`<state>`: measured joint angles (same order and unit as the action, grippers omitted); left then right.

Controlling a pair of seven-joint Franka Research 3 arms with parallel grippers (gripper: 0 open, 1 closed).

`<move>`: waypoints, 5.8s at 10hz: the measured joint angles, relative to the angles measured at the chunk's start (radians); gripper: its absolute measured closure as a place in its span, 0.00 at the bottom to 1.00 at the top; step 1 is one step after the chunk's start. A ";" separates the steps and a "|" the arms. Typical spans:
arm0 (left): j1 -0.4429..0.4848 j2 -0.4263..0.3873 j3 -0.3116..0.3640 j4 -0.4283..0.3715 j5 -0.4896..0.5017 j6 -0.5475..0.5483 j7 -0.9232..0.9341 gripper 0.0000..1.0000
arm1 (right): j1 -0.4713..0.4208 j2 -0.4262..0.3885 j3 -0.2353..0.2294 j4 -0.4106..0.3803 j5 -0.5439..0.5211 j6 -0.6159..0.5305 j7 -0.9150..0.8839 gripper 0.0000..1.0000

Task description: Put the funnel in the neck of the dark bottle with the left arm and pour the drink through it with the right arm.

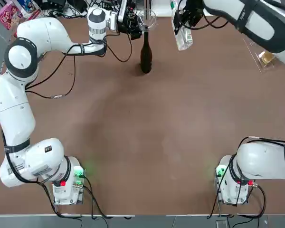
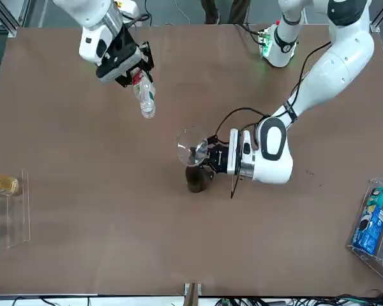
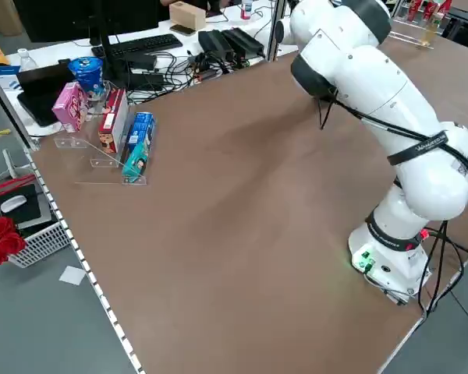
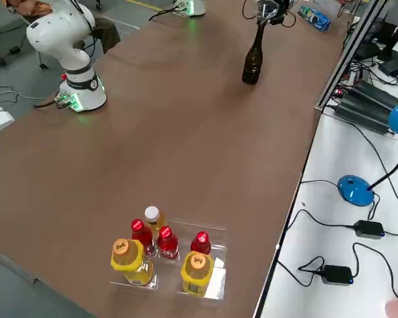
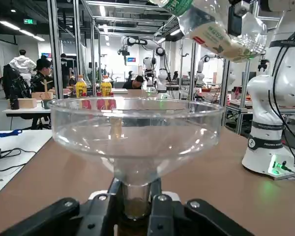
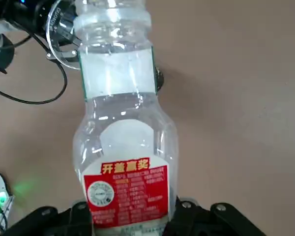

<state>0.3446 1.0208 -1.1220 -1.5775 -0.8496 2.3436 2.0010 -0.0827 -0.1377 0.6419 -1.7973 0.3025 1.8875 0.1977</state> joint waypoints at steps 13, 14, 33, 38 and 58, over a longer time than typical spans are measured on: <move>-0.004 0.001 0.003 0.005 -0.001 0.000 0.000 0.75 | 0.099 0.436 0.220 0.297 -0.311 -0.048 0.502 0.54; -0.004 0.001 0.004 0.006 -0.001 0.000 0.000 0.75 | 0.106 0.460 0.221 0.327 -0.312 -0.066 0.516 0.54; -0.002 0.001 0.005 0.007 -0.006 0.000 0.000 0.75 | 0.130 0.593 0.268 0.458 -0.303 -0.100 0.736 0.55; -0.002 0.001 0.005 0.007 -0.006 0.000 0.000 0.75 | 0.130 0.594 0.270 0.462 -0.287 -0.101 0.745 0.54; 0.096 -0.040 0.045 0.049 0.363 -0.172 -0.057 0.00 | 0.026 0.312 -0.451 0.208 0.090 -0.024 -0.935 0.53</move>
<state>0.4407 0.9809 -1.0770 -1.5287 -0.4862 2.1718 1.9440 -0.0563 0.1748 0.1906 -1.5888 0.3927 1.8639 -0.7373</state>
